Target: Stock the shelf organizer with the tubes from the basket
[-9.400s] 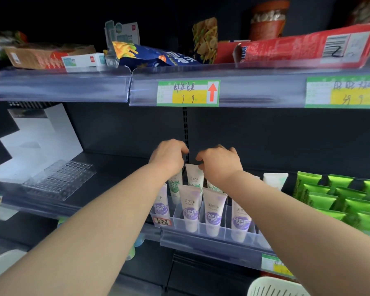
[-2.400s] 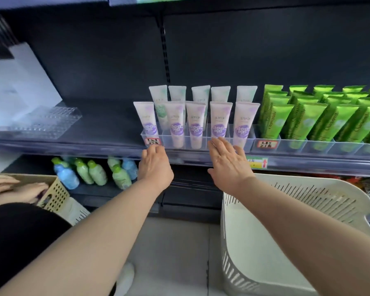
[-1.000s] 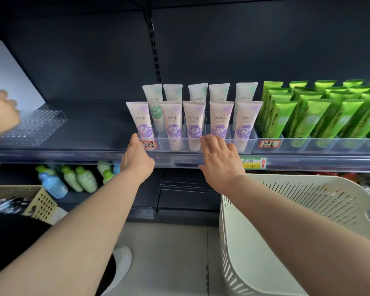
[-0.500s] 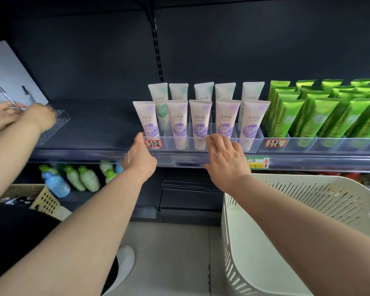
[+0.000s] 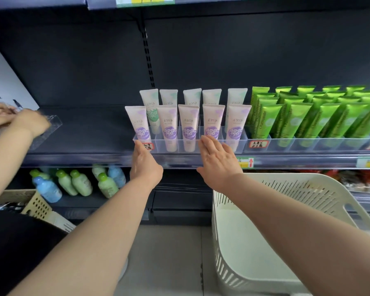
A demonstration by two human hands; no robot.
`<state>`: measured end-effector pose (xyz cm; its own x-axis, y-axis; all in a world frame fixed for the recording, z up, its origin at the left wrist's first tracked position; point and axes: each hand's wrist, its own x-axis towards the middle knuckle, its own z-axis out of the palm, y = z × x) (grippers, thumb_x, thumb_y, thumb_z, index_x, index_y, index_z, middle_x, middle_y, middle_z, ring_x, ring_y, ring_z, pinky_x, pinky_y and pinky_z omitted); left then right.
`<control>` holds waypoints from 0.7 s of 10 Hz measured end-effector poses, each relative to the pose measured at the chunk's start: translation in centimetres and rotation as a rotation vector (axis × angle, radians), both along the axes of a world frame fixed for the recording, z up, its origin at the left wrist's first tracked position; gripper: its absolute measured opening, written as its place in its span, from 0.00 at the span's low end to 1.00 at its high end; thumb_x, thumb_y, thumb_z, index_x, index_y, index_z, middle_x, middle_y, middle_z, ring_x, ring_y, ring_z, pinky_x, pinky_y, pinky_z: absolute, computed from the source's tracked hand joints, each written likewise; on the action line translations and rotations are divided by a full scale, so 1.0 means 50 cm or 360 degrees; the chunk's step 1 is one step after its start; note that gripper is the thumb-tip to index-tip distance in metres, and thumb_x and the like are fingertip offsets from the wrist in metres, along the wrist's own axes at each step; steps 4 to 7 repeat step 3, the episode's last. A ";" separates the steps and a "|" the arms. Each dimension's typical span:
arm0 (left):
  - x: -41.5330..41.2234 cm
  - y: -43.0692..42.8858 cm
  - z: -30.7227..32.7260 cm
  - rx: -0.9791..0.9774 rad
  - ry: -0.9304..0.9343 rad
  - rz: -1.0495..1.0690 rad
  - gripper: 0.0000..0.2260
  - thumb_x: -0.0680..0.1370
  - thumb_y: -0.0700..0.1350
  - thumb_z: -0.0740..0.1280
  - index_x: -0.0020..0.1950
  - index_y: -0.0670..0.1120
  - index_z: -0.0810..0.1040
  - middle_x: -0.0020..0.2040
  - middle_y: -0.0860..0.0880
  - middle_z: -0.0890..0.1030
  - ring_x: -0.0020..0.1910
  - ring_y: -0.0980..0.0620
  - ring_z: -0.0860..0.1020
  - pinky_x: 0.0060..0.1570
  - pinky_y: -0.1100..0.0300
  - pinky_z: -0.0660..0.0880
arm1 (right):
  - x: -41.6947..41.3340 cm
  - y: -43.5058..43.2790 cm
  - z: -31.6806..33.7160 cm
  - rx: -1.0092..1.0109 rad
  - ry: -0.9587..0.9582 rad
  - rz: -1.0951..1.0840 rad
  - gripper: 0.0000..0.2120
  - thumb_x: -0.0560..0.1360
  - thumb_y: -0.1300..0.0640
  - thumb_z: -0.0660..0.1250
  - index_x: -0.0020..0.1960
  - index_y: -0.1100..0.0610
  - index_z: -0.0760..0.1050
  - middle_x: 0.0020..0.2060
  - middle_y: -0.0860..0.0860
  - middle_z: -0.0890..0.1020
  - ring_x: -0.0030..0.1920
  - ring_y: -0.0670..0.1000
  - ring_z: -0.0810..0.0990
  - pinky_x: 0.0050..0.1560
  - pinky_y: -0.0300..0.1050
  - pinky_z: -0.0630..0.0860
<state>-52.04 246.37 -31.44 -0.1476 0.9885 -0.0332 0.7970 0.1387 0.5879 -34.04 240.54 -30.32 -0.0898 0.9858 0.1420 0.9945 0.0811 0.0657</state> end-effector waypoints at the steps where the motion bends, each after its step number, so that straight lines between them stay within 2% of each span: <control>1: 0.027 -0.037 0.016 -0.0077 0.0058 -0.0166 0.35 0.75 0.35 0.65 0.78 0.45 0.51 0.77 0.46 0.58 0.73 0.44 0.63 0.66 0.49 0.69 | 0.017 -0.036 0.024 -0.0038 0.0030 -0.0033 0.33 0.80 0.46 0.57 0.77 0.58 0.48 0.77 0.52 0.49 0.77 0.53 0.46 0.75 0.54 0.51; 2: 0.047 -0.072 0.047 -0.0087 0.0239 -0.0391 0.28 0.77 0.39 0.66 0.76 0.45 0.61 0.74 0.45 0.64 0.70 0.43 0.67 0.64 0.50 0.70 | 0.033 -0.084 0.055 -0.0049 0.0116 -0.0036 0.29 0.78 0.48 0.60 0.75 0.56 0.56 0.75 0.52 0.56 0.76 0.52 0.52 0.74 0.54 0.55; 3: 0.084 -0.117 0.103 -0.0021 0.0309 -0.0549 0.24 0.78 0.43 0.66 0.74 0.46 0.66 0.71 0.44 0.69 0.66 0.42 0.71 0.61 0.52 0.71 | 0.057 -0.140 0.088 -0.0044 0.0141 -0.0056 0.26 0.78 0.49 0.62 0.72 0.55 0.60 0.73 0.51 0.60 0.73 0.53 0.59 0.71 0.53 0.59; 7: 0.084 -0.117 0.103 -0.0021 0.0309 -0.0549 0.24 0.78 0.43 0.66 0.74 0.46 0.66 0.71 0.44 0.69 0.66 0.42 0.71 0.61 0.52 0.71 | 0.057 -0.140 0.088 -0.0044 0.0141 -0.0056 0.26 0.78 0.49 0.62 0.72 0.55 0.60 0.73 0.51 0.60 0.73 0.53 0.59 0.71 0.53 0.59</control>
